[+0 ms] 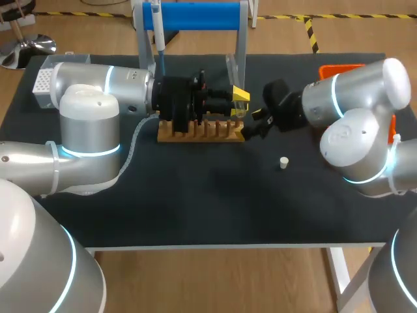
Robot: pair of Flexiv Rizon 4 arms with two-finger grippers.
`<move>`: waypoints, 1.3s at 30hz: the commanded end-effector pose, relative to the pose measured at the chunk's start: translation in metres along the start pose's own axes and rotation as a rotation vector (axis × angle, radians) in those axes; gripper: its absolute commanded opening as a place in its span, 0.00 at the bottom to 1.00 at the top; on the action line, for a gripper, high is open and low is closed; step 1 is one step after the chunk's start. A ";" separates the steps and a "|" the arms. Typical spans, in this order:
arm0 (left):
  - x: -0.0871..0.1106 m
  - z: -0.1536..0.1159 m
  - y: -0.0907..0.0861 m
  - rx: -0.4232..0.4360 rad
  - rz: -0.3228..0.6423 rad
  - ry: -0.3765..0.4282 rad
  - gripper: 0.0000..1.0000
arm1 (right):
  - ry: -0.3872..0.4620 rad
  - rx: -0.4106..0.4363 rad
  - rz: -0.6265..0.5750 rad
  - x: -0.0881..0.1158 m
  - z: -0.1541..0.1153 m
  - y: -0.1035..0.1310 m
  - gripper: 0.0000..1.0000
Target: Invert the test tube, pick up the pipette, mount the tip to pipette, aspirate from beaker and dispense into the tube, eject the tip, return the pipette, and cap with the stopper.
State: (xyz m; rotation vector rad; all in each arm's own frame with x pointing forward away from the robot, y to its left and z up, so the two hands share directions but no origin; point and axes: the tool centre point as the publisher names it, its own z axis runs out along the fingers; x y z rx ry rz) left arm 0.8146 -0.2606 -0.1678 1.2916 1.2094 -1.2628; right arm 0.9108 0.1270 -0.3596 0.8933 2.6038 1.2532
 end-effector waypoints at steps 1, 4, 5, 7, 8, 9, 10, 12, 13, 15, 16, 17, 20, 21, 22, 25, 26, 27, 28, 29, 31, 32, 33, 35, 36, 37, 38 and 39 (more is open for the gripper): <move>0.000 0.000 0.000 -0.001 0.003 -0.001 0.00 | -0.012 0.020 -0.004 0.000 0.005 0.000 1.00; 0.000 0.000 0.000 -0.001 0.003 -0.001 0.00 | -0.018 0.033 -0.013 0.000 0.008 -0.004 1.00; 0.000 0.000 0.000 -0.001 0.003 -0.001 0.00 | -0.018 0.036 -0.015 0.001 0.008 -0.005 1.00; 0.000 0.000 0.000 -0.001 0.003 -0.001 0.00 | -0.024 0.045 -0.022 0.001 0.009 -0.008 1.00; 0.000 0.000 0.000 -0.001 0.003 -0.001 0.00 | -0.026 0.048 -0.020 0.000 0.010 -0.008 1.00; 0.000 0.000 0.000 -0.001 0.003 -0.001 0.00 | -0.032 0.055 -0.023 0.001 0.010 -0.009 1.00; 0.000 0.000 0.000 -0.001 0.003 -0.001 0.00 | -0.033 0.057 -0.025 0.001 0.010 -0.010 1.00; 0.000 0.000 0.000 -0.001 0.003 -0.001 0.00 | -0.040 0.065 -0.029 0.000 0.012 -0.012 1.00; 0.000 0.000 0.000 -0.001 0.003 -0.001 0.00 | -0.041 0.066 -0.027 0.000 0.012 -0.013 1.00; 0.000 0.000 0.000 -0.001 0.003 -0.001 0.00 | -0.057 0.071 -0.033 -0.001 0.013 -0.014 1.00; 0.000 0.000 0.000 -0.001 0.003 -0.001 0.00 | -0.053 0.070 -0.029 -0.002 0.014 -0.015 1.00; 0.000 0.000 0.000 -0.001 0.003 -0.001 0.00 | -0.054 0.070 -0.027 -0.002 0.014 -0.015 1.00; 0.000 0.000 0.000 -0.001 0.003 -0.001 0.00 | -0.062 0.073 -0.026 -0.002 0.015 -0.016 1.00; 0.000 0.000 0.000 -0.001 0.003 -0.001 0.00 | -0.076 0.073 -0.028 -0.002 0.015 -0.016 1.00; 0.000 0.000 0.000 -0.001 0.003 -0.001 0.00 | -0.074 0.072 -0.025 -0.002 0.015 -0.016 1.00; 0.000 0.000 0.000 -0.001 0.003 -0.001 0.00 | -0.090 0.062 -0.022 -0.002 0.015 -0.016 1.00; 0.000 0.000 0.000 -0.001 0.003 -0.001 0.00 | -0.090 0.058 -0.016 -0.002 0.015 -0.016 1.00; 0.000 0.000 0.000 -0.001 0.003 -0.001 0.00 | -0.091 0.056 -0.016 -0.001 0.015 -0.015 1.00; 0.000 0.000 0.000 -0.001 0.003 -0.001 0.00 | -0.092 0.052 -0.015 -0.001 0.014 -0.014 1.00; 0.000 0.000 0.000 -0.001 0.003 -0.001 0.00 | -0.095 0.048 -0.017 0.000 0.014 -0.014 1.00; 0.000 0.000 0.000 -0.001 0.003 -0.001 0.00 | -0.094 0.045 -0.015 0.000 0.014 -0.013 1.00; 0.000 0.000 0.000 -0.001 0.003 -0.001 0.00 | -0.093 0.044 -0.015 0.001 0.014 -0.013 1.00; 0.000 0.000 0.000 -0.001 0.003 -0.001 0.00 | -0.089 0.040 -0.014 0.002 0.013 -0.013 1.00; 0.000 0.000 0.000 -0.001 0.003 -0.001 0.00 | -0.089 0.041 -0.019 0.003 0.013 -0.013 1.00; 0.000 0.000 0.000 -0.001 0.003 -0.001 0.00 | -0.088 0.043 -0.018 0.003 0.013 -0.013 1.00; 0.000 0.000 0.000 -0.001 0.003 -0.001 0.00 | -0.088 0.044 -0.019 0.003 0.013 -0.013 1.00; 0.000 0.000 0.000 -0.001 0.003 -0.001 0.00 | -0.089 0.045 -0.020 0.003 0.013 -0.013 1.00; 0.000 0.000 0.000 -0.001 0.003 -0.001 0.00 | -0.089 0.045 -0.020 0.003 0.013 -0.013 1.00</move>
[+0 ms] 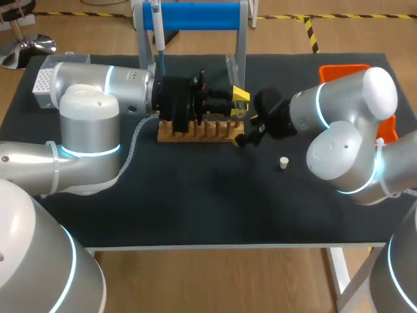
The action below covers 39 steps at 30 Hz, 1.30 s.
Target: Invert the test tube, pick up the pipette, mount the tip to pipette, aspirate from beaker and dispense into the tube, eject the tip, return the pipette, and cap with the stopper.
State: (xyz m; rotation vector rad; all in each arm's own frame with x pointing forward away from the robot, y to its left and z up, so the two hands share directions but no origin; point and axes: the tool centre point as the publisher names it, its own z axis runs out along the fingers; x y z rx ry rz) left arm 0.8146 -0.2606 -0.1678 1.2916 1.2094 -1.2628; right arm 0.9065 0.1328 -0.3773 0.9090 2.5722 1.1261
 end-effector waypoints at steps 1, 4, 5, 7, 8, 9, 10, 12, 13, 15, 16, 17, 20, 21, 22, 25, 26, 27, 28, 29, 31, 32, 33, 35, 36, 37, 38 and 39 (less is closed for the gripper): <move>0.000 0.000 0.000 -0.001 0.003 -0.001 0.00 | 0.003 0.000 -0.001 -0.001 -0.001 -0.001 1.00; 0.000 0.000 0.000 -0.001 0.003 -0.001 0.00 | 0.003 0.000 -0.001 -0.001 -0.001 -0.001 1.00; 0.000 0.000 0.000 -0.001 0.003 -0.001 0.00 | 0.003 0.000 -0.001 -0.001 -0.001 -0.001 1.00; 0.000 0.000 0.000 -0.001 0.003 -0.001 0.00 | 0.003 0.000 -0.001 -0.001 -0.001 -0.001 1.00; 0.000 0.000 0.000 -0.001 0.003 -0.001 0.00 | 0.003 0.000 -0.001 -0.001 -0.001 -0.001 1.00; 0.000 0.000 0.000 -0.001 0.003 -0.001 0.00 | 0.003 0.000 -0.001 -0.001 -0.001 -0.001 1.00; 0.000 0.000 0.000 -0.001 0.003 -0.001 0.00 | 0.003 0.000 -0.001 -0.001 -0.001 -0.001 1.00; 0.000 0.000 0.000 -0.001 0.003 -0.001 0.00 | 0.003 0.000 -0.001 -0.001 -0.001 -0.001 1.00; 0.000 0.000 0.000 -0.001 0.003 -0.001 0.00 | 0.003 0.000 -0.001 -0.001 -0.001 -0.001 1.00; 0.000 0.000 0.000 -0.001 0.003 -0.001 0.00 | 0.003 0.000 -0.001 -0.001 -0.001 -0.001 1.00; 0.000 0.000 0.000 -0.001 0.003 -0.001 0.00 | 0.003 0.000 -0.001 -0.001 -0.001 -0.001 1.00; 0.000 0.000 0.000 -0.001 0.003 -0.001 0.00 | 0.003 0.000 -0.001 -0.001 -0.001 -0.001 1.00; 0.000 0.000 0.000 -0.001 0.003 -0.001 0.00 | 0.003 0.000 -0.001 -0.001 -0.001 -0.001 1.00; 0.000 -0.001 -0.001 0.000 -0.007 0.000 0.00 | 0.003 0.000 -0.001 -0.001 -0.001 -0.001 1.00; -0.001 -0.002 -0.002 0.003 -0.022 0.001 0.00 | 0.003 0.000 -0.001 -0.001 -0.001 -0.001 1.00; -0.007 -0.008 -0.003 0.022 -0.084 0.005 0.00 | 0.003 0.000 -0.001 -0.001 -0.001 -0.001 1.00; -0.009 -0.009 -0.003 0.028 -0.109 0.011 0.00 | 0.003 0.000 -0.001 -0.001 -0.001 -0.001 1.00; -0.011 -0.010 -0.003 0.037 -0.132 0.017 0.00 | 0.003 0.000 -0.001 -0.001 -0.001 -0.001 1.00; -0.013 -0.011 -0.003 0.050 -0.149 0.032 0.00 | 0.003 0.000 -0.001 -0.001 -0.001 -0.001 1.00; -0.015 -0.011 -0.002 0.058 -0.177 0.040 0.00 | 0.003 0.000 -0.001 -0.001 -0.001 -0.001 1.00; -0.019 -0.013 0.000 0.071 -0.216 0.047 0.00 | 0.003 0.000 -0.001 -0.001 -0.001 -0.001 1.00; -0.021 -0.013 0.000 0.078 -0.239 0.046 0.00 | 0.003 0.000 -0.001 -0.001 -0.001 -0.001 1.00; -0.023 -0.014 0.002 0.077 -0.261 0.049 0.00 | 0.003 0.000 -0.001 -0.001 -0.001 -0.001 1.00; -0.025 -0.015 0.005 0.079 -0.309 0.061 0.00 | 0.003 0.000 -0.001 -0.001 -0.001 -0.001 1.00; -0.026 -0.015 0.007 0.084 -0.338 0.064 0.00 | 0.003 0.000 -0.001 -0.001 -0.001 -0.001 1.00; -0.026 -0.015 0.009 0.080 -0.369 0.068 0.00 | 0.003 0.000 -0.001 -0.001 -0.001 -0.001 1.00; -0.026 -0.016 0.012 0.077 -0.402 0.068 0.00 | 0.003 0.000 -0.001 -0.001 -0.001 -0.001 1.00; -0.025 -0.017 0.016 0.076 -0.434 0.069 0.00 | 0.003 0.000 -0.001 -0.001 -0.001 -0.001 1.00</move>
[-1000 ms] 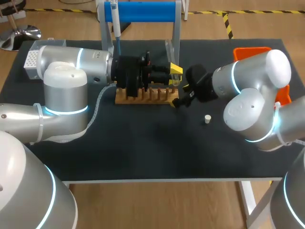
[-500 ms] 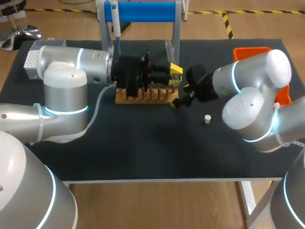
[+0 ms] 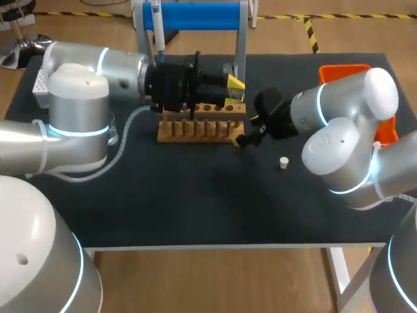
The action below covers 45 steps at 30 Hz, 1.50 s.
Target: Invert the test tube, pick up the pipette, mount the tip to pipette, aspirate from beaker and dispense into the tube, eject the tip, return the pipette, and cap with the stopper.
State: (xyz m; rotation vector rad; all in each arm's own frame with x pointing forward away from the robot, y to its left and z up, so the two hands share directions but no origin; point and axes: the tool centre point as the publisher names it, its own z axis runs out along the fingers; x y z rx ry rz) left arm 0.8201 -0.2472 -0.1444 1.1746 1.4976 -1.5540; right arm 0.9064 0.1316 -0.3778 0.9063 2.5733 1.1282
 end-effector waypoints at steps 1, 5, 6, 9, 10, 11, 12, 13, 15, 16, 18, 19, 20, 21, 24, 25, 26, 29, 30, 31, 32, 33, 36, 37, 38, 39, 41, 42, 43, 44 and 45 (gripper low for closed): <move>-0.007 -0.003 0.013 0.011 -0.096 0.036 0.00 | 0.001 0.001 0.000 0.000 -0.001 0.000 1.00; -0.008 -0.003 0.023 0.016 -0.200 0.050 0.00 | 0.001 0.001 0.000 0.000 -0.001 0.000 1.00; -0.008 -0.003 0.025 0.011 -0.218 0.063 0.00 | 0.001 0.001 0.000 0.000 -0.001 0.000 1.00; -0.009 -0.002 0.029 -0.020 -0.243 0.072 0.00 | 0.001 0.001 0.000 0.000 -0.001 0.000 1.00; -0.009 -0.002 0.029 -0.020 -0.243 0.072 0.00 | 0.001 0.001 0.000 0.000 -0.001 0.000 1.00; -0.009 -0.002 0.029 -0.020 -0.243 0.072 0.00 | 0.001 0.001 0.000 0.000 -0.001 0.000 1.00; -0.009 -0.002 0.029 -0.020 -0.243 0.072 0.00 | 0.001 0.001 0.000 0.000 -0.001 0.000 1.00; -0.009 -0.002 0.029 -0.020 -0.243 0.072 0.00 | 0.001 0.001 0.000 0.000 -0.001 0.000 1.00; -0.009 -0.002 0.029 -0.020 -0.243 0.072 0.00 | 0.001 0.001 0.000 0.000 -0.001 0.000 1.00; -0.009 -0.002 0.029 -0.020 -0.243 0.072 0.00 | 0.001 0.001 0.000 0.000 -0.001 0.000 1.00; -0.009 -0.002 0.029 -0.020 -0.243 0.072 0.00 | 0.001 0.001 0.000 0.000 -0.001 0.000 1.00; -0.009 -0.002 0.029 -0.020 -0.243 0.072 0.00 | 0.001 0.001 0.000 0.000 -0.001 0.000 1.00; -0.009 -0.002 0.029 -0.020 -0.243 0.072 0.00 | 0.001 0.001 0.000 0.000 -0.001 0.000 1.00; -0.009 -0.002 0.029 -0.020 -0.243 0.072 0.00 | 0.001 0.001 0.000 0.000 -0.001 0.000 1.00; -0.009 -0.002 0.029 -0.020 -0.243 0.072 0.00 | 0.001 0.001 0.000 0.000 -0.001 0.000 1.00; -0.009 -0.002 0.029 -0.020 -0.243 0.072 0.00 | 0.001 0.001 0.000 0.000 -0.001 0.000 1.00; -0.009 -0.002 0.029 -0.020 -0.243 0.072 0.00 | 0.001 0.001 0.000 0.000 -0.001 0.000 1.00; -0.014 -0.007 0.039 -0.043 -0.349 0.111 0.00 | 0.001 0.001 0.000 0.000 -0.001 0.000 1.00; -0.017 -0.008 0.041 -0.054 -0.384 0.125 0.00 | 0.001 0.001 0.000 0.000 -0.001 0.000 1.00; -0.020 -0.010 0.045 -0.061 -0.424 0.132 0.00 | 0.001 0.001 0.000 0.000 -0.001 0.000 1.00; -0.023 -0.012 0.049 -0.071 -0.469 0.126 0.00 | 0.001 0.001 0.000 0.000 -0.001 0.000 1.00; -0.026 -0.013 0.052 -0.083 -0.490 0.140 0.00 | 0.001 0.001 0.000 0.000 -0.001 0.000 1.00; -0.032 -0.014 0.060 -0.104 -0.569 0.147 0.00 | 0.001 0.001 0.000 0.000 -0.001 0.000 1.00; -0.034 -0.013 0.063 -0.104 -0.585 0.148 0.00 | 0.001 0.001 0.000 0.000 -0.001 0.000 1.00; -0.036 -0.013 0.065 -0.113 -0.606 0.146 0.00 | 0.001 0.001 0.000 0.000 -0.001 0.000 1.00; -0.037 -0.013 0.067 -0.121 -0.621 0.137 0.00 | 0.001 0.001 0.000 0.000 -0.001 0.000 1.00; -0.038 -0.013 0.072 -0.131 -0.657 0.115 0.00 | 0.001 0.001 0.000 0.000 -0.001 0.000 1.00; -0.038 -0.013 0.074 -0.138 -0.670 0.106 0.00 | 0.001 0.001 0.000 0.000 -0.001 0.000 1.00; -0.038 -0.013 0.076 -0.133 -0.685 0.086 0.00 | 0.001 0.001 0.000 0.000 -0.001 0.000 1.00; -0.038 -0.014 0.078 -0.136 -0.698 0.083 0.00 | 0.001 0.001 0.000 0.000 -0.001 0.000 1.00; -0.037 -0.014 0.080 -0.142 -0.718 0.074 0.00 | 0.001 0.001 0.000 0.000 -0.001 0.000 1.00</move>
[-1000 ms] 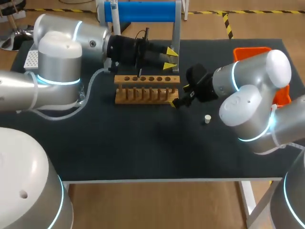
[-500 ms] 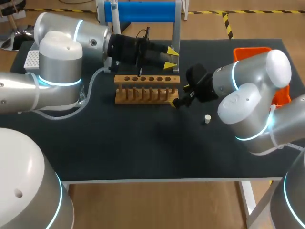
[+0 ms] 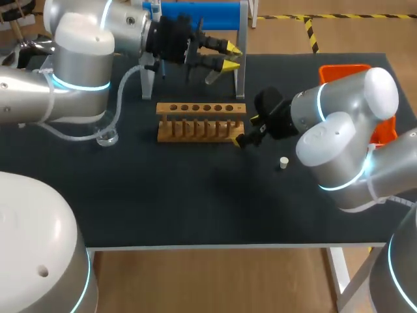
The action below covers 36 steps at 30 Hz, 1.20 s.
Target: Invert the test tube, pick up the pipette, mount the tip to pipette, aspirate from beaker and dispense into the tube, eject the tip, return the pipette, and cap with the stopper.
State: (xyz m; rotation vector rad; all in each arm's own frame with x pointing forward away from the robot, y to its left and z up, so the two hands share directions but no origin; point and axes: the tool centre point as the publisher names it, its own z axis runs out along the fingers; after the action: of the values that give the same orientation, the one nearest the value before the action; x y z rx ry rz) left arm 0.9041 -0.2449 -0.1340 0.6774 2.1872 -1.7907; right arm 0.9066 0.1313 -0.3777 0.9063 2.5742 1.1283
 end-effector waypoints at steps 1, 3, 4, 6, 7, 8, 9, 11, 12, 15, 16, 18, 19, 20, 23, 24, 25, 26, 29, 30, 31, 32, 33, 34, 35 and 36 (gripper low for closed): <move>-0.002 0.003 0.008 0.003 -0.039 -0.022 0.00 | 0.000 0.000 0.000 0.000 -0.001 0.000 1.00; -0.002 0.003 0.011 -0.036 -0.070 -0.015 0.00 | 0.000 0.000 0.000 0.000 -0.001 0.000 1.00; -0.002 0.003 0.012 -0.022 -0.079 -0.024 0.00 | 0.000 0.000 0.000 0.000 -0.001 0.000 1.00; -0.002 0.003 0.012 -0.022 -0.079 -0.024 0.00 | 0.000 0.000 0.000 0.000 -0.001 0.000 1.00; -0.002 0.003 0.012 -0.022 -0.079 -0.024 0.00 | 0.000 0.000 0.000 0.000 -0.001 0.000 1.00; -0.002 0.003 0.012 -0.022 -0.079 -0.024 0.00 | 0.000 0.000 0.000 0.000 -0.001 0.000 1.00; -0.002 0.003 0.012 -0.022 -0.079 -0.024 0.00 | 0.000 0.000 0.000 0.000 -0.001 0.000 1.00; -0.002 0.003 0.012 -0.022 -0.079 -0.024 0.00 | 0.000 0.000 0.000 0.000 -0.001 0.000 1.00; -0.002 0.003 0.012 -0.022 -0.079 -0.024 0.00 | 0.000 0.000 0.000 0.000 -0.001 0.000 1.00; -0.002 0.003 0.012 -0.022 -0.079 -0.024 0.00 | 0.000 0.000 0.000 0.000 -0.001 0.000 1.00; -0.002 0.003 0.012 -0.022 -0.079 -0.024 0.00 | 0.007 -0.002 0.002 -0.001 -0.001 0.000 1.00; -0.002 0.003 0.012 -0.022 -0.079 -0.024 0.00 | 0.002 -0.010 -0.004 -0.002 -0.002 0.000 1.00; -0.002 0.003 0.012 -0.022 -0.079 -0.024 0.00 | 0.004 -0.015 -0.004 -0.002 -0.003 0.000 1.00; -0.002 0.003 0.012 -0.022 -0.079 -0.024 0.00 | 0.005 -0.016 -0.004 -0.003 -0.003 0.000 1.00; -0.002 0.003 0.012 -0.022 -0.079 -0.024 0.00 | 0.005 -0.022 -0.004 -0.004 -0.005 -0.001 1.00; -0.002 0.003 0.012 -0.022 -0.079 -0.024 0.00 | 0.004 -0.028 -0.006 -0.005 -0.005 -0.001 1.00; -0.002 0.003 0.012 -0.022 -0.079 -0.024 0.00 | 0.009 -0.034 -0.009 -0.006 -0.006 -0.001 1.00; -0.002 0.003 0.012 -0.022 -0.079 -0.024 0.00 | 0.013 -0.037 -0.011 -0.006 -0.006 -0.001 1.00; -0.002 0.003 0.012 -0.022 -0.079 -0.024 0.00 | 0.019 -0.052 -0.018 -0.008 -0.008 -0.003 1.00; -0.002 0.003 0.012 -0.022 -0.079 -0.024 0.00 | 0.020 -0.056 -0.020 -0.009 -0.009 -0.003 1.00; -0.002 0.003 0.012 -0.022 -0.079 -0.024 0.00 | 0.023 -0.060 -0.020 -0.010 -0.009 -0.004 1.00; -0.002 0.003 0.012 -0.022 -0.079 -0.024 0.00 | 0.027 -0.062 -0.020 -0.010 -0.009 -0.004 1.00; -0.002 0.003 0.012 -0.022 -0.079 -0.024 0.00 | 0.027 -0.065 -0.022 -0.011 -0.010 -0.005 1.00; -0.002 0.003 0.012 -0.022 -0.079 -0.024 0.00 | 0.029 -0.069 -0.023 -0.012 -0.010 -0.006 1.00; -0.002 0.003 0.012 -0.022 -0.079 -0.024 0.00 | 0.033 -0.070 -0.023 -0.012 -0.011 -0.006 1.00; -0.002 0.003 0.012 -0.022 -0.079 -0.024 0.00 | 0.034 -0.074 -0.027 -0.012 -0.011 -0.007 1.00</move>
State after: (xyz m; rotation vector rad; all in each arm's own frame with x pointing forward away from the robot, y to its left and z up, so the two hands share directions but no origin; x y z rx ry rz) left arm 0.9104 -0.2473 -0.1441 0.5659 2.2429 -1.7982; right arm 0.9097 0.1213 -0.3744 0.8581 2.5604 1.1842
